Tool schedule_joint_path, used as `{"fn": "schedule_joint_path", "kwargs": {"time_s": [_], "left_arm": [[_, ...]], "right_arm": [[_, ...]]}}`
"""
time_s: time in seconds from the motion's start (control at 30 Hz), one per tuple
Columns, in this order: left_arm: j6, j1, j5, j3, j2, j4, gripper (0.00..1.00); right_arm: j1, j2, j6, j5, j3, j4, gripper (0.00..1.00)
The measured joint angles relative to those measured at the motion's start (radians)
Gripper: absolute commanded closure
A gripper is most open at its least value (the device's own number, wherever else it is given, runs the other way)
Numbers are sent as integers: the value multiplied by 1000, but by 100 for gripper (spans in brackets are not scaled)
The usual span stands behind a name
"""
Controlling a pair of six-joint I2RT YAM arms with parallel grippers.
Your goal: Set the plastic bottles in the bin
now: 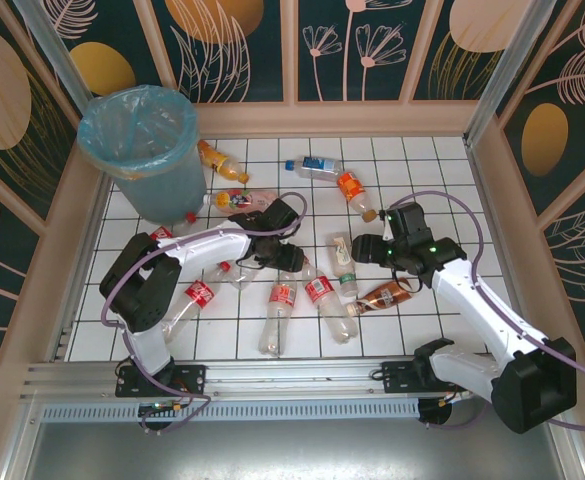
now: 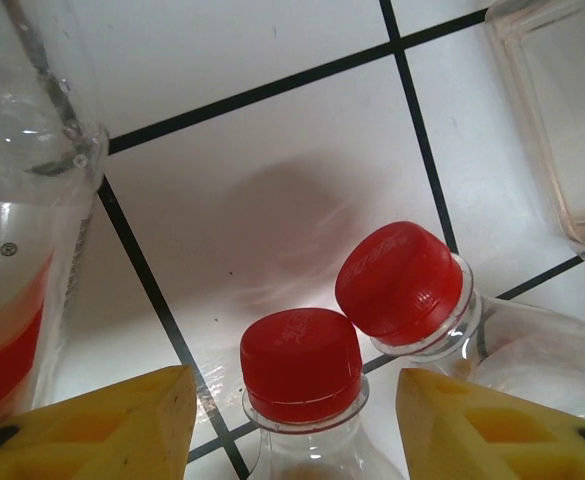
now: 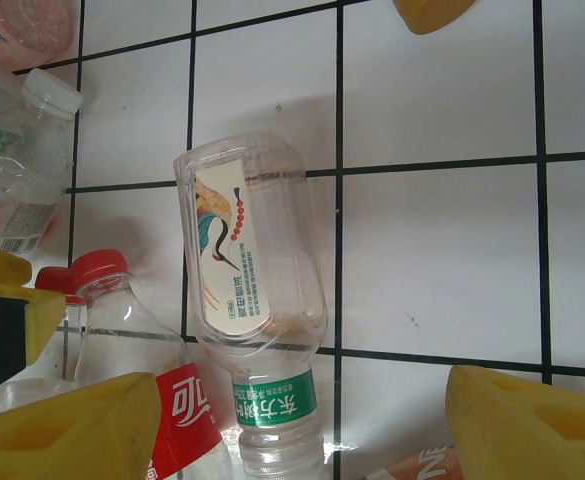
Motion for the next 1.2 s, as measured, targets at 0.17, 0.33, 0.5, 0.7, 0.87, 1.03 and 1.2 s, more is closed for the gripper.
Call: {"fn": "schedule_joint_path", "kwargs": {"time_s": [0.17, 0.33, 0.5, 0.7, 0.87, 1.03, 1.2], "left_arm": [[8, 0, 9, -1, 8, 0, 48], [13, 0, 11, -1, 25, 4, 44], [14, 0, 11, -1, 56, 4, 52], [14, 0, 8, 0, 58, 3, 61], [12, 0, -10, 16, 37, -24, 75], [4, 0, -38, 39, -90, -80, 83], [-1, 0, -87, 136, -235, -174, 100]], "right_arm": [[0, 0, 5, -1, 0, 0, 25], [0, 0, 8, 0, 0, 0, 24], [0, 0, 20, -1, 0, 0, 25], [0, 0, 26, -1, 0, 0, 25], [0, 0, 26, -1, 0, 0, 25], [0, 0, 29, -7, 0, 0, 27], [2, 2, 34, -16, 4, 6, 29]]}}
